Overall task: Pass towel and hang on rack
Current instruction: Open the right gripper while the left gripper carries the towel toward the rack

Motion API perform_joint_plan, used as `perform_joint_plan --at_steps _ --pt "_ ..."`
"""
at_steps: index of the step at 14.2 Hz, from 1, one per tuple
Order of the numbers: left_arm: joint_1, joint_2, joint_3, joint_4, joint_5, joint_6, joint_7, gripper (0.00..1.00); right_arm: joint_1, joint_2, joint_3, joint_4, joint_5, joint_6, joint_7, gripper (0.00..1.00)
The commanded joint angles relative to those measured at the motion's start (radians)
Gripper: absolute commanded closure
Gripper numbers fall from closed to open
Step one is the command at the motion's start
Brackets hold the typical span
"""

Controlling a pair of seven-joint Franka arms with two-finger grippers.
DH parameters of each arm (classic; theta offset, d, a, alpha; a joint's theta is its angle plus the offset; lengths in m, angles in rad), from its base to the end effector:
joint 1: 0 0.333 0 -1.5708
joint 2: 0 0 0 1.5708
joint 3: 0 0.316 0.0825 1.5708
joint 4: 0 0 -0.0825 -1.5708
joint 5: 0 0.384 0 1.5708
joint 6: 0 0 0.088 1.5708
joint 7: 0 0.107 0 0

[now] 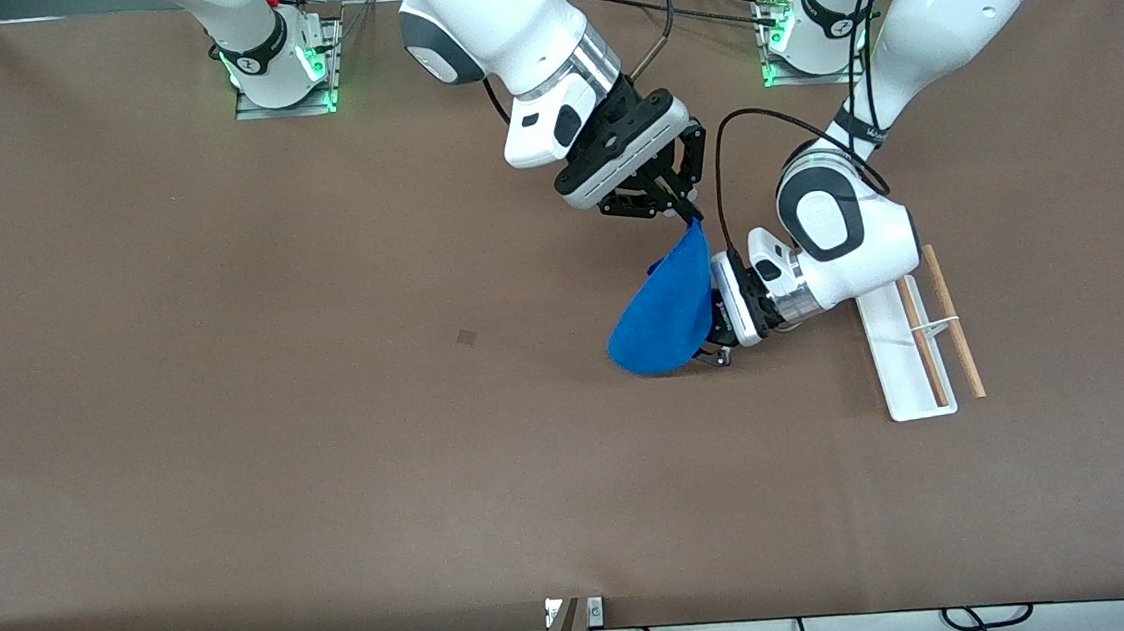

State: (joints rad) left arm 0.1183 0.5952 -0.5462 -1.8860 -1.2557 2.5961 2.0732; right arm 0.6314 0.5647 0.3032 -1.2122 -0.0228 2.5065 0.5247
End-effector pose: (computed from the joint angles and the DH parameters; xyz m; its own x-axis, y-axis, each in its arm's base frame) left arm 0.6015 -0.2291 0.2351 0.1860 -0.5386 0.8218 -0.9642 -0.2611 0.0471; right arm 0.5082 0.5716 0.5501 0.8464 0.1315 0.5161 0.4023 -0.7929 -0.4577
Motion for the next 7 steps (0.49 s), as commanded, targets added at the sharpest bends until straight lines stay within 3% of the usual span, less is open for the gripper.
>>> perform_joint_plan --at_steps 1,7 --pt "0.023 -0.014 0.008 -0.007 -0.019 -0.033 0.018 1.00 -0.001 -0.014 -0.001 -0.029 -0.017 0.009 0.011 0.00" --pt "0.115 -0.113 0.028 -0.114 0.044 -0.060 0.004 1.00 -0.027 -0.029 -0.004 -0.041 -0.016 -0.020 0.009 0.00"
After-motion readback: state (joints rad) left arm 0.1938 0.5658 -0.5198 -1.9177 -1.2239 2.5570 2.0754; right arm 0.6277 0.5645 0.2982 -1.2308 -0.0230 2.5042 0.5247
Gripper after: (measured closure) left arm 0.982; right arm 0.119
